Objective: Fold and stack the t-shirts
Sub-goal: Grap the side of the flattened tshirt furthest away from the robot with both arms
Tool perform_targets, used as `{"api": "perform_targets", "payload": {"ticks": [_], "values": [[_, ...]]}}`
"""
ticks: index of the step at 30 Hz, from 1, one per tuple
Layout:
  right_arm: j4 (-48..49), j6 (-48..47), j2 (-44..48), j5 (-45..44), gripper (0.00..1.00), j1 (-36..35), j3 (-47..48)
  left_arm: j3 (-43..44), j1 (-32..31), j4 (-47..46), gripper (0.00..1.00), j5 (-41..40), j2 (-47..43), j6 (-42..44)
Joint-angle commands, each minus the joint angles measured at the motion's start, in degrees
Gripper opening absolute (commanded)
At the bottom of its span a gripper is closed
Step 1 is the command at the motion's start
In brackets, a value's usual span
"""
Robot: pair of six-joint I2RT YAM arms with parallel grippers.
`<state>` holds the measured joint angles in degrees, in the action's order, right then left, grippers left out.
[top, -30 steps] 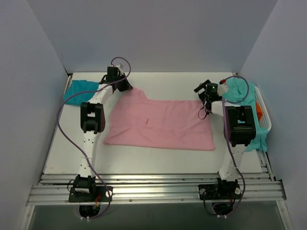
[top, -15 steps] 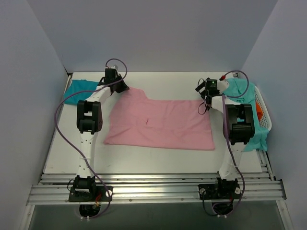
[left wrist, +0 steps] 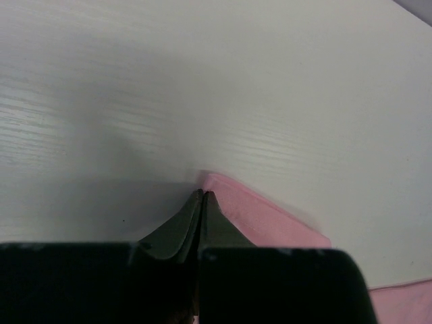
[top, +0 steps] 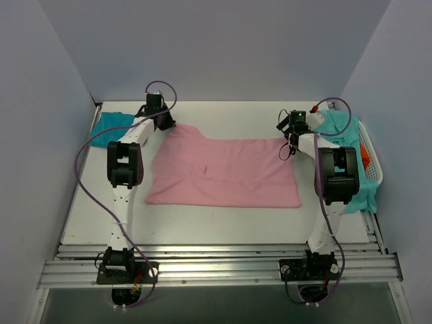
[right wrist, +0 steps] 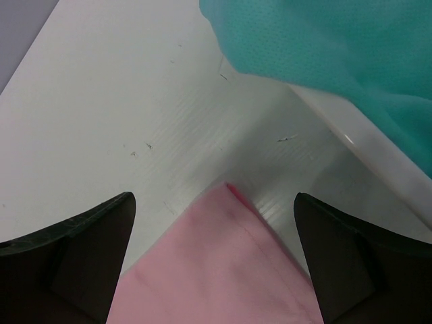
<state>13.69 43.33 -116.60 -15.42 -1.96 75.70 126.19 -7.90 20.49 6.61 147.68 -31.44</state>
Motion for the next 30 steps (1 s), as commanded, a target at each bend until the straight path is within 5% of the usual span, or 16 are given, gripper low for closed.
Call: {"api": "perform_targets", "payload": {"ticks": [1, 17, 28, 30], "values": [[-2.44, -0.97, -0.91, -2.33, 1.0, 0.02, 2.95, 2.48, 1.05, 5.08, 0.02, -2.04, -0.2, 1.73], [-1.13, -0.35, -7.24, 0.48, 0.89, -3.14, 6.65, 3.36, 0.78, 4.73, 0.02, -0.55, 1.12, 2.17], [0.46, -0.97, -7.42, 2.06, 0.15, -3.14, 4.98, 3.36, 0.69, 4.82, 0.02, -0.46, 1.21, 2.26], [0.54, -0.97, -7.5, 2.06, 0.08, -3.14, 4.89, 3.27, 0.69, 4.65, 0.02, -0.37, 1.21, 2.26]]}}
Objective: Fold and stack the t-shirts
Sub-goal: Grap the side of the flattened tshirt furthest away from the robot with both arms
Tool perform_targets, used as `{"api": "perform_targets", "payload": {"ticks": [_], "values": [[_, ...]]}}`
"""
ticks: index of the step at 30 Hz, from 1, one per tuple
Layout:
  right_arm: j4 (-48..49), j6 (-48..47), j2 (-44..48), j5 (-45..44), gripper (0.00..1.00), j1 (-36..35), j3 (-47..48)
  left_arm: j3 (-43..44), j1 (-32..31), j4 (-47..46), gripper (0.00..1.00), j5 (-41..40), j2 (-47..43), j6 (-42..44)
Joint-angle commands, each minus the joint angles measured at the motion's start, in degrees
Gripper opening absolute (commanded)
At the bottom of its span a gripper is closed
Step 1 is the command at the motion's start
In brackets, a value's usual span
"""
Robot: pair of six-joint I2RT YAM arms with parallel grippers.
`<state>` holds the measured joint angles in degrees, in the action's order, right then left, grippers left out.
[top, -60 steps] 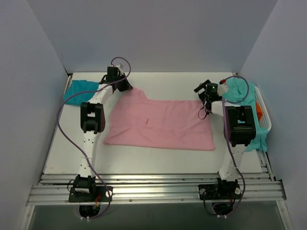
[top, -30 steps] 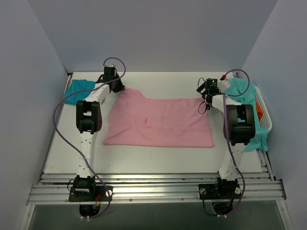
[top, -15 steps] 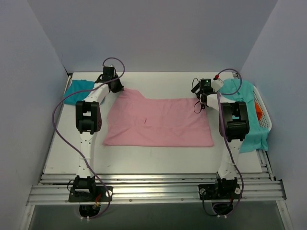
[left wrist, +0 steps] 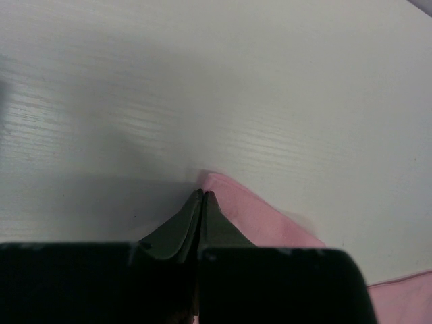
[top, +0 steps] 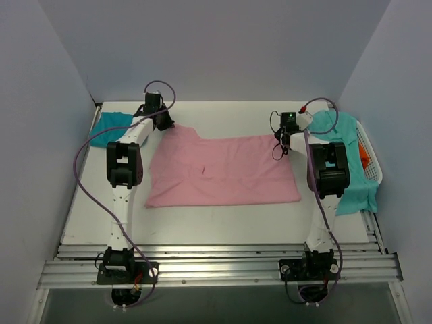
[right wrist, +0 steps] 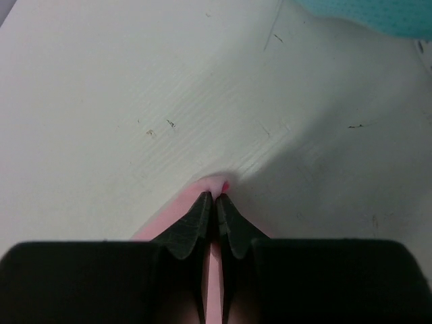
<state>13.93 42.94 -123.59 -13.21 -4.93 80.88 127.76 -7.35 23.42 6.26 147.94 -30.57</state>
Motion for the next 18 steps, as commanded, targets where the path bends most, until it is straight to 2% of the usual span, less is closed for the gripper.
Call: {"api": "perform_targets", "payload": {"ticks": [1, 9, 18], "values": [[0.48, -0.57, -0.69, -0.15, 0.0, -0.17, -0.37, 1.7, 0.15, 1.72, 0.02, 0.15, 0.95, 1.39], [-0.57, -1.1, -0.34, 0.03, 0.0, -0.08, 1.82, -2.43, 0.06, -2.67, 0.02, 1.38, -2.74, 2.7], [-1.72, -1.98, 4.4, 0.38, 0.0, -0.17, 3.41, -8.31, 0.06, -5.49, 0.02, 1.74, -9.86, 3.76]]}}
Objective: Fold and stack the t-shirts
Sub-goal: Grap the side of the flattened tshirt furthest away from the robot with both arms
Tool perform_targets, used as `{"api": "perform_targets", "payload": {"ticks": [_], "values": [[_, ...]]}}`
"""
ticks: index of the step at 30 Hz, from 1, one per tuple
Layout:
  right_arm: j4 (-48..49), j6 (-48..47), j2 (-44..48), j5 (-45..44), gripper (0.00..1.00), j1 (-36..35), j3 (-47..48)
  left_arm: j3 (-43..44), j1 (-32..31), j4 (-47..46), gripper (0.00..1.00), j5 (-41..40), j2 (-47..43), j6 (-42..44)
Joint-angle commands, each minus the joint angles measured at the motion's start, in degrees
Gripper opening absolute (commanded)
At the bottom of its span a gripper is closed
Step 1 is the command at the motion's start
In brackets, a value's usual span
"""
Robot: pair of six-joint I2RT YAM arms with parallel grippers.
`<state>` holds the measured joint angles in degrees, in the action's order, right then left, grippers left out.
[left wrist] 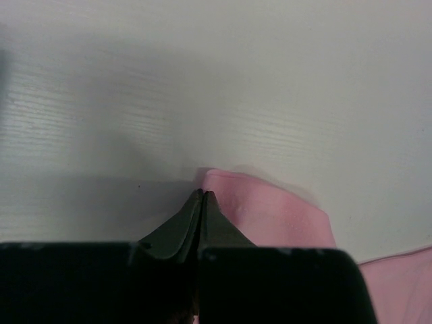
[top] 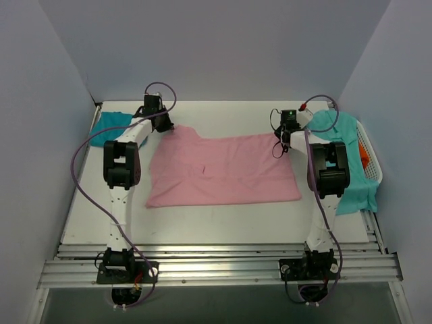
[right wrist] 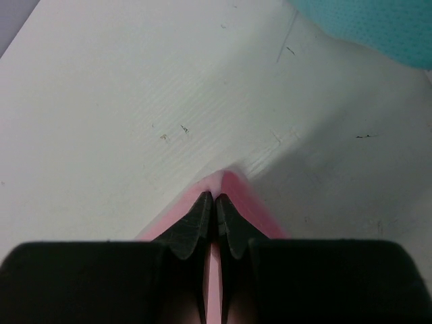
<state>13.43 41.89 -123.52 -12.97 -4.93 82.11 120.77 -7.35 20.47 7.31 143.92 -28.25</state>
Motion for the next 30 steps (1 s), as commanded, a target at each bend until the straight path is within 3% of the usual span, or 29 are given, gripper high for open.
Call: {"api": "perform_targets", "payload": {"ticks": [1, 15, 30], "values": [[-1.3, -0.93, 4.69, 0.05, 0.0, -0.17, 2.09, -1.59, 0.06, -2.63, 0.02, 0.69, -6.8, 1.62], [-0.42, -1.11, 13.66, 0.93, 0.0, -0.17, -4.23, -11.43, -0.82, -5.44, 0.02, 0.6, -17.52, 3.29], [0.28, -0.41, 23.14, 0.49, 0.0, -0.17, -16.79, -33.73, -2.93, -10.18, 0.02, -1.95, -34.12, 4.34]]}}
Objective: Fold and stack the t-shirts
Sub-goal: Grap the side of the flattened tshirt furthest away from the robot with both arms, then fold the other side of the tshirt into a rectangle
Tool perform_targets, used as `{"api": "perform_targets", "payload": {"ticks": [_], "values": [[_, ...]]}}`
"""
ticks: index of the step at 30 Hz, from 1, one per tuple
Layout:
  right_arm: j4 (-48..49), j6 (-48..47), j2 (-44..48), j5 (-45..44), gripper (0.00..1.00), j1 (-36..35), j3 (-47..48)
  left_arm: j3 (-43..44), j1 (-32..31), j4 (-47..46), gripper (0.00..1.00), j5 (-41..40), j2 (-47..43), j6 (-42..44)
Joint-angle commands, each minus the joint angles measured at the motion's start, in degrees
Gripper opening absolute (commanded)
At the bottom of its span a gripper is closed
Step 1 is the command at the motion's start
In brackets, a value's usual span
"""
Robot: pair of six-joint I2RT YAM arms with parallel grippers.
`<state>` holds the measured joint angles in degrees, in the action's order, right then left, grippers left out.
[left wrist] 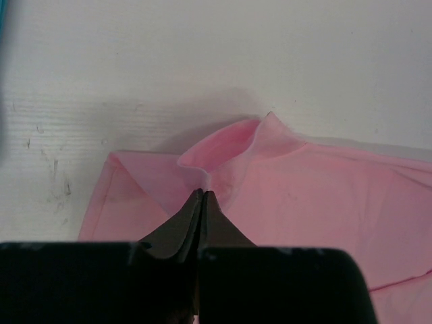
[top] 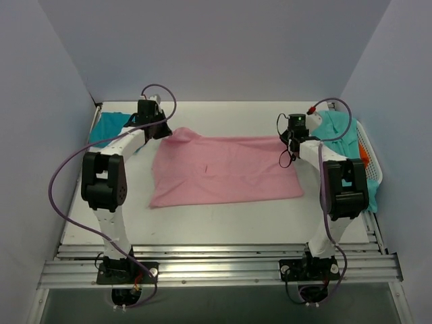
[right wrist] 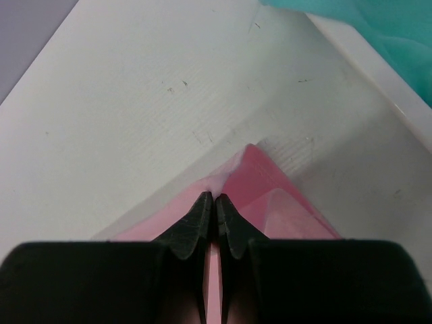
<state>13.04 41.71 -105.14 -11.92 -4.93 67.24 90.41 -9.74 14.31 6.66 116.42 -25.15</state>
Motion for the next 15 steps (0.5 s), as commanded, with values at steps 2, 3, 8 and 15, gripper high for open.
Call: {"api": "perform_targets", "payload": {"ticks": [2, 3, 8, 15], "values": [[0.76, -0.05, 6.34, -0.65, 0.0, -0.17, -3.08, -5.85, -0.72, -4.64, 0.02, -1.91, -8.48, 1.33], [0.85, -0.05, 6.88, -0.73, 0.0, -0.08, -3.78, -7.17, -0.72, -4.9, 0.02, -2.0, -10.41, 1.42], [0.94, 0.3, 10.74, -0.82, 0.0, -0.17, -7.56, -14.38, -1.25, -5.6, 0.02, -3.84, -15.95, 1.59], [1.2, 0.91, 15.58, -0.56, 0.0, -0.08, -12.92, -21.67, -3.35, -4.64, 0.02, -8.04, -24.56, 2.12]]}}
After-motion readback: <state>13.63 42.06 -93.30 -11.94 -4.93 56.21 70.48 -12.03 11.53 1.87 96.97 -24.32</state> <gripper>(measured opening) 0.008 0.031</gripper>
